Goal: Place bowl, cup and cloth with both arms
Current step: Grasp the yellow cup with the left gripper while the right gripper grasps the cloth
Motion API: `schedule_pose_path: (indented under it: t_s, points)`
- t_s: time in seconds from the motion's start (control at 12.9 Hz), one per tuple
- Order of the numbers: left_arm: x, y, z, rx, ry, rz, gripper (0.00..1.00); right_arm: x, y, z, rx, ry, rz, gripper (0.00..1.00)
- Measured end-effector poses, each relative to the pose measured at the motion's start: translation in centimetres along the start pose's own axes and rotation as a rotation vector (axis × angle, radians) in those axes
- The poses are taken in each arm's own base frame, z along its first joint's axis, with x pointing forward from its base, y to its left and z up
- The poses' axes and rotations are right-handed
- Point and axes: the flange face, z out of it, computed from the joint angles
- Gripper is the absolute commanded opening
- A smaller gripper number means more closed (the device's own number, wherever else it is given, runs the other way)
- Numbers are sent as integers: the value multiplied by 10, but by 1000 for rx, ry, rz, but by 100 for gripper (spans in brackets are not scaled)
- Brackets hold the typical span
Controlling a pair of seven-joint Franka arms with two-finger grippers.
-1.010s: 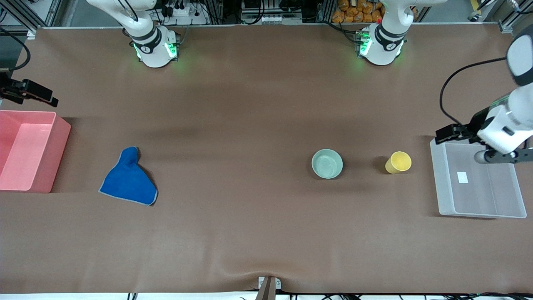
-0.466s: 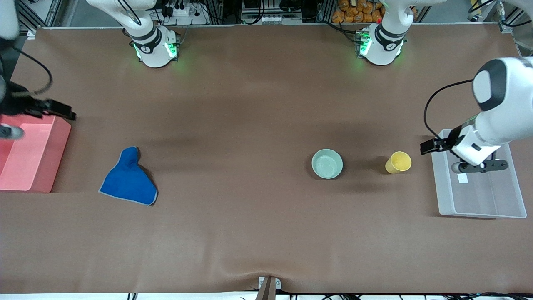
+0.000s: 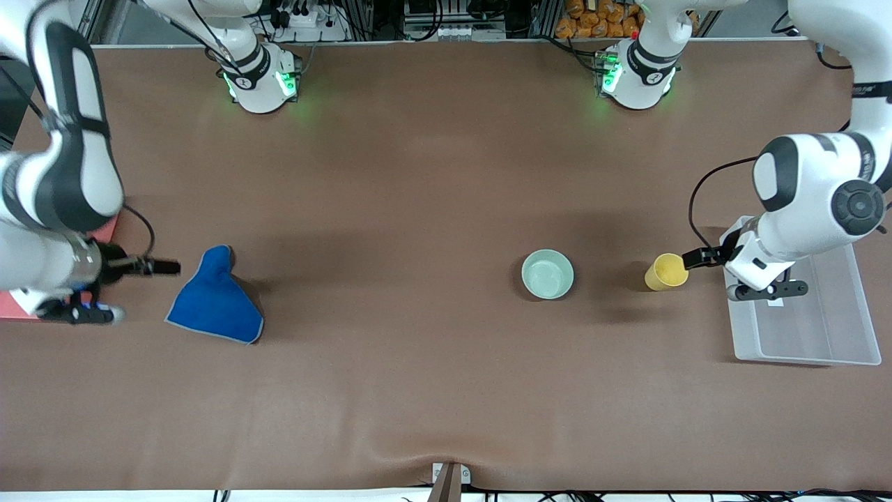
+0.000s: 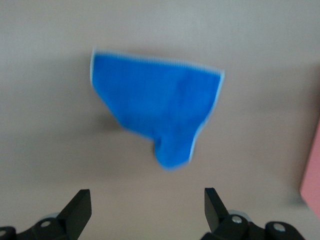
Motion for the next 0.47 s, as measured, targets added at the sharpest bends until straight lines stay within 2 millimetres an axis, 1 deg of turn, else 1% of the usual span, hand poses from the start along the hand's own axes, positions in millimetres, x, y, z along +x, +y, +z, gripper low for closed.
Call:
schedule_pose_path:
  t_s: [0.08,0.16,0.23,0.31,0.39,0.47]
  points:
    - [0,-1,14,0,13,-3,96,16,-1,21,-1,19,-1,100]
    - [-1,-2,27,1,19,-6,94,25,-5,42,-3,12,-8,100]
    - [-2,-3,38,2,18,-7,91,33,-15,64,-7,1,-25,100]
    - [-3,-4,49,3,8,-9,90,41,-32,84,-13,15,-50,100]
    - [-5,-5,58,4,-2,-10,88,49,-52,99,-18,50,-77,100]
    - [-8,-7,64,5,-11,-14,78,54,-68,110,-23,77,-99,100]
